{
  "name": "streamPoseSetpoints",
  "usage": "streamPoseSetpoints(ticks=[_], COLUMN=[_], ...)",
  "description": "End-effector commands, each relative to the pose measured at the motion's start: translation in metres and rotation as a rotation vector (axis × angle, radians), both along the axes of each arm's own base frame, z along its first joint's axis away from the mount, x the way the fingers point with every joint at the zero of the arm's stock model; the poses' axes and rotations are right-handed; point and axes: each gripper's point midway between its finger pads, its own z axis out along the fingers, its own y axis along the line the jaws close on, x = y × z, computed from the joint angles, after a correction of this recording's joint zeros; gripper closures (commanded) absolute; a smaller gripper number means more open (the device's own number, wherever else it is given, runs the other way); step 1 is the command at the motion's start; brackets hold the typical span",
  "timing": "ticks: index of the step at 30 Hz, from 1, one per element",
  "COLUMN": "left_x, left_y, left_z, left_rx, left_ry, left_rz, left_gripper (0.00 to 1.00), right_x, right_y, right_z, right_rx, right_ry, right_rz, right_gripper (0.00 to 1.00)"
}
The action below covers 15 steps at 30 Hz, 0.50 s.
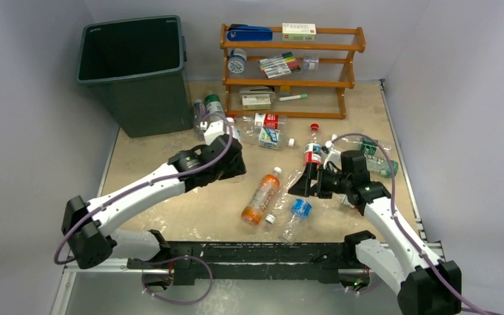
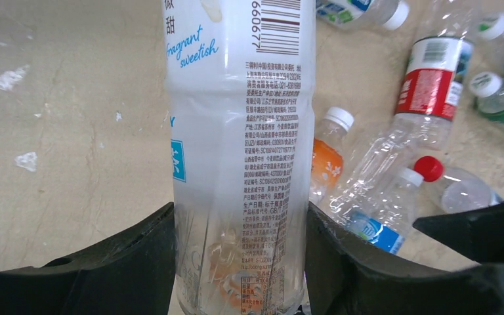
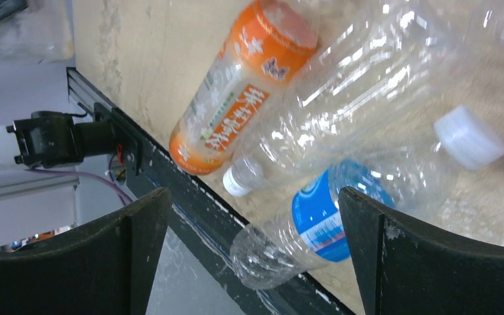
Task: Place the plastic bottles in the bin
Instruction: Pick up the plastic bottle at the center of the board.
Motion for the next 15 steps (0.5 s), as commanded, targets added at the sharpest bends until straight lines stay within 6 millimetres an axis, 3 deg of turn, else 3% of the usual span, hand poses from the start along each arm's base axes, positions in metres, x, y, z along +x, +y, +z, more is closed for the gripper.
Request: streamPoseSetpoints(ticks=[1,9,15], left_x=[-0.002,-0.007,0.004], left_y=[0.020,0.037,0.042], left_z=[0.046,0.082,0.134], left_rx=[-0.016,-0.060,-0.028], left_ry=[-0.087,-0.165,-0.255], left_rz=[0.031,0.061,0.058], left_gripper=[0.41,0.41,0.41], right_x=[0.039,0.072,0.075], right_y=[0.009,0.010,0.012], right_z=[0.040,0.060,0.075], right_rx=[0.030,0.007,0.050], right_ry=[-0.153,-0.184,-0.205], right_rz=[-0.004,-0.042,-0.087], right_gripper=[0.00,0.00,0.00])
